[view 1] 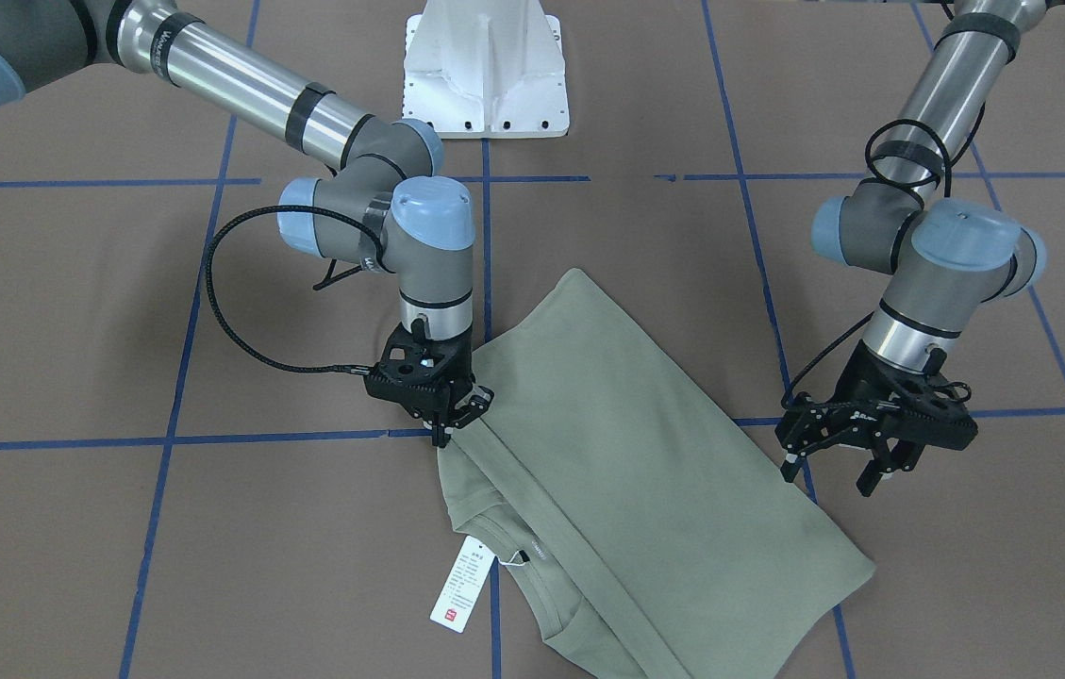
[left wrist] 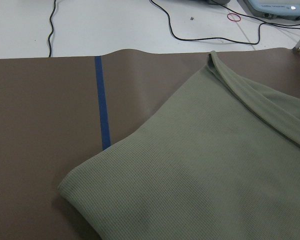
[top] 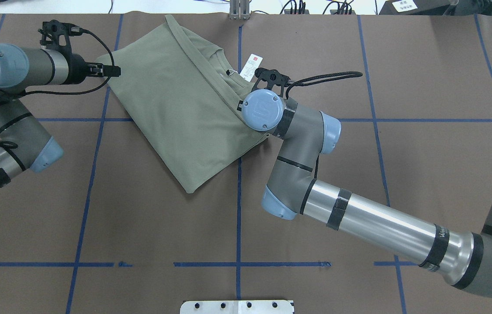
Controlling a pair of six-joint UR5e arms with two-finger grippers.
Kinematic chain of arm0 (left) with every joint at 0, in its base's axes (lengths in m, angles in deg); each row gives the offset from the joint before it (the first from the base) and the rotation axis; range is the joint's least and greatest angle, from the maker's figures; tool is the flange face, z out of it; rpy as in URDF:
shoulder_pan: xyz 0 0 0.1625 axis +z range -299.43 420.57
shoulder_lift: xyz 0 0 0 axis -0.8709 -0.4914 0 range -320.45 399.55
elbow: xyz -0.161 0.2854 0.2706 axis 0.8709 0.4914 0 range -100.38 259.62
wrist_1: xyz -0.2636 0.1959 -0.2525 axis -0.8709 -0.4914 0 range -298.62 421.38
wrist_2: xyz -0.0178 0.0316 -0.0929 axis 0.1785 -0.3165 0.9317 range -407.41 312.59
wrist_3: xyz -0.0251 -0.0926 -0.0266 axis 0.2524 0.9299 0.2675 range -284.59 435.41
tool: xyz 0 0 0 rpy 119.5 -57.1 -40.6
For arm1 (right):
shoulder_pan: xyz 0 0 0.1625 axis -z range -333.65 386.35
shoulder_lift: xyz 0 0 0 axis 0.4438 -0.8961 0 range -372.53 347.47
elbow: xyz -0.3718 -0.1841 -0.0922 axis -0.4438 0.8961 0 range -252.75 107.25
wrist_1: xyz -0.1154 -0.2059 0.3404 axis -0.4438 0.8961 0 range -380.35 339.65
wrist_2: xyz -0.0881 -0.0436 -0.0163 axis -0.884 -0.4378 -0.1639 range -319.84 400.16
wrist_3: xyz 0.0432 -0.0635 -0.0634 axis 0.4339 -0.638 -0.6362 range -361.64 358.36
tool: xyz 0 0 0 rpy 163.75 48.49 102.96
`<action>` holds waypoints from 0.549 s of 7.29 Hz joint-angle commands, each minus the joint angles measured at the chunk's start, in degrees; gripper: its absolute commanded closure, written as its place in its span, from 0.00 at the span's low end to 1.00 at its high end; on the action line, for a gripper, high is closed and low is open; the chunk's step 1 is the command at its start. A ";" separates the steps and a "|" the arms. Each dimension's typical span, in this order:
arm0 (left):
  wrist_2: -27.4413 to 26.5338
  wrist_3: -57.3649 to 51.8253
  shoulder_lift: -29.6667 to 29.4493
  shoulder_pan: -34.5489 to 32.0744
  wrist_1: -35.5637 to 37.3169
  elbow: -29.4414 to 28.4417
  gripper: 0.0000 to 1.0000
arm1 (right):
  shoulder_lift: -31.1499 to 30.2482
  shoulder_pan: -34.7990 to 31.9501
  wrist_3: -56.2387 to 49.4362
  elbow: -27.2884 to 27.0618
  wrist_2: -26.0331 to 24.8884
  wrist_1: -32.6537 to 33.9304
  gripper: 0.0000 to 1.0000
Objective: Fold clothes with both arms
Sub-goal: 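Move the right gripper to the collar corner by the white tag and grasp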
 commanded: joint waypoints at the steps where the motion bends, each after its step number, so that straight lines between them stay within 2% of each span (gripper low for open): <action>1: -0.04 0.07 0.00 0.10 -0.08 0.07 0.00 | -1.17 0.00 -0.86 -2.56 0.50 0.10 1.00; 3: -0.04 0.07 0.00 0.36 -0.08 -0.11 0.00 | -10.79 2.00 -1.13 -14.56 -0.19 0.54 1.00; 4: -0.04 0.07 0.00 0.36 -0.08 -0.02 0.00 | -16.50 5.41 -1.05 -21.33 -3.33 0.63 1.00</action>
